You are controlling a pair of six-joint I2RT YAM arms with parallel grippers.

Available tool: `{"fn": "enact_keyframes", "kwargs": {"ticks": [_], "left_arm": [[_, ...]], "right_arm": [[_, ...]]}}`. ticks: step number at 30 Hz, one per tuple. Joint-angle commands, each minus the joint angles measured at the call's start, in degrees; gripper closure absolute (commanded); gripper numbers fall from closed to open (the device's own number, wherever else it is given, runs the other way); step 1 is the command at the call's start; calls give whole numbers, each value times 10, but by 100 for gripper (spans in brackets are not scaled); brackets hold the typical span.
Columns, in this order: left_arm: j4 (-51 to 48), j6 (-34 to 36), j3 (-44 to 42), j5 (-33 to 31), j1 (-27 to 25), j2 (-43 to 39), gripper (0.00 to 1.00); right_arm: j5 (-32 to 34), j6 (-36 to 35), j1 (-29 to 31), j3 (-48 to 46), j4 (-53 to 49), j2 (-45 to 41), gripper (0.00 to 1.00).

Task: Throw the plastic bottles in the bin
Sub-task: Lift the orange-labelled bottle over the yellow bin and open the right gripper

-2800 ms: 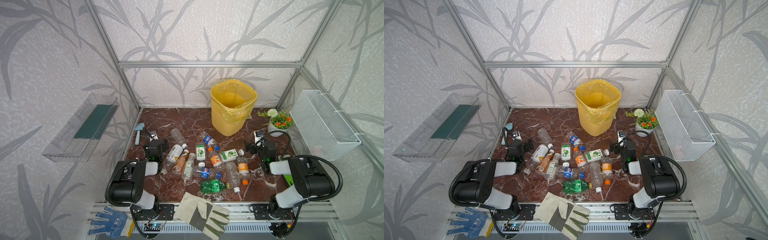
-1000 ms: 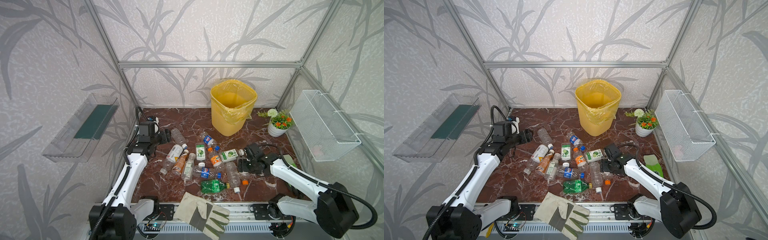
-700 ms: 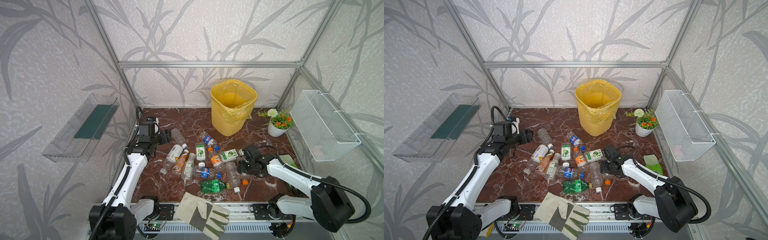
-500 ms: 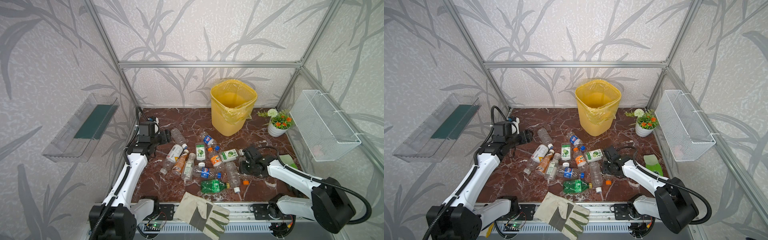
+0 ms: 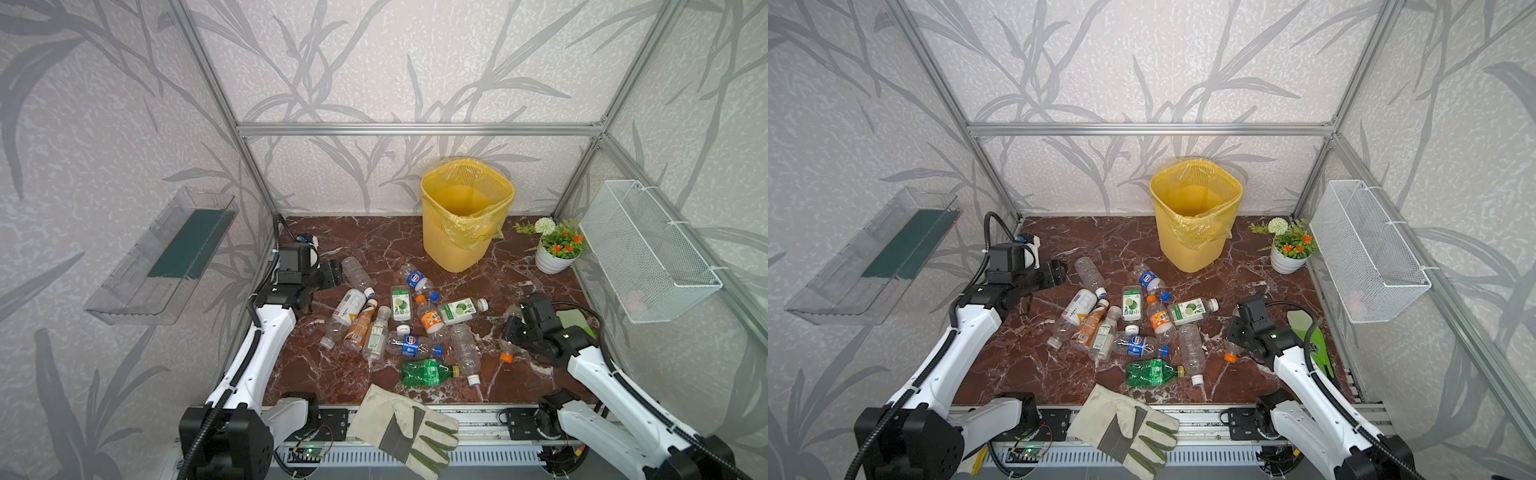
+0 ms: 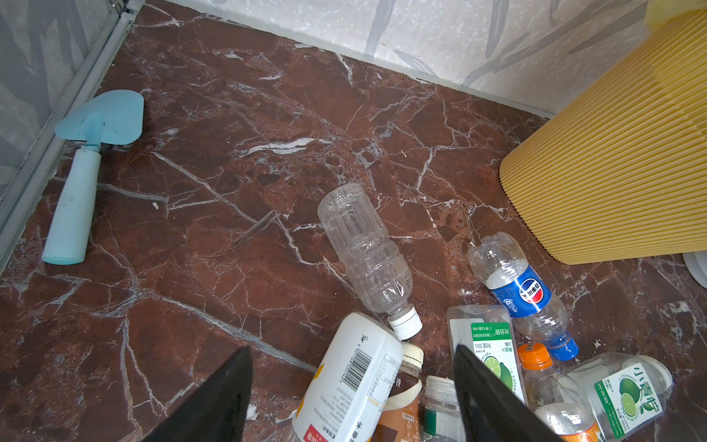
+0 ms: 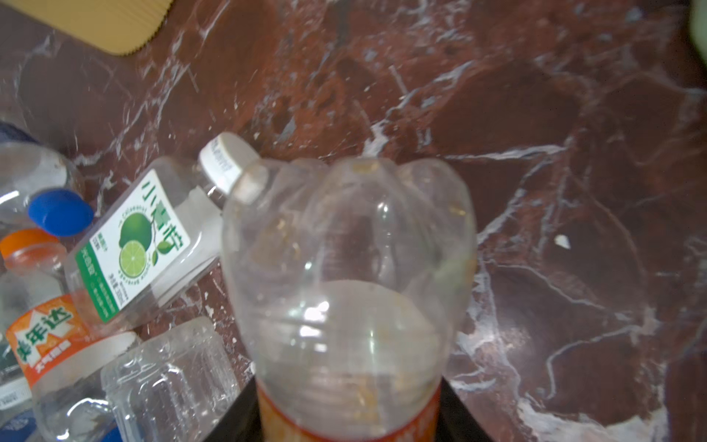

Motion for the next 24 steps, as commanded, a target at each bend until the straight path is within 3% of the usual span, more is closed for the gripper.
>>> {"fn": "enact_keyframes", "kwargs": {"ticks": [1,4,8,9,11,13,15,19,24], "left_arm": [[7,-1,12,8,-2,8,18],[7,-1,17,7,-1,13,18],[2,1,21,8,-1,9,18],[0,1,18,5,0,4,18],[-7,-3,11,-2,-2,-8,18],[-20,-13,3,2,-3,-23,14],[-27,-30,-17,0,-3,-46,6],[-23,-67,-57,2,-4,-82,4],[-55,-100,-68,17,-5,-70,4]], "right_arm": [[-35,-33,-32,48,-28,-22,50],[-44,-101,-34,233,-12,40,51],[-147,-105,-34,591,28,240,50],[-163,-97,-34,659,53,279,42],[-158,-102,-44,775,40,350,4],[-213,-98,-71,858,-24,413,1],[-257,-105,-86,836,-43,420,1],[-236,-65,-116,584,113,309,1],[-197,-91,-149,439,120,214,1]]}}
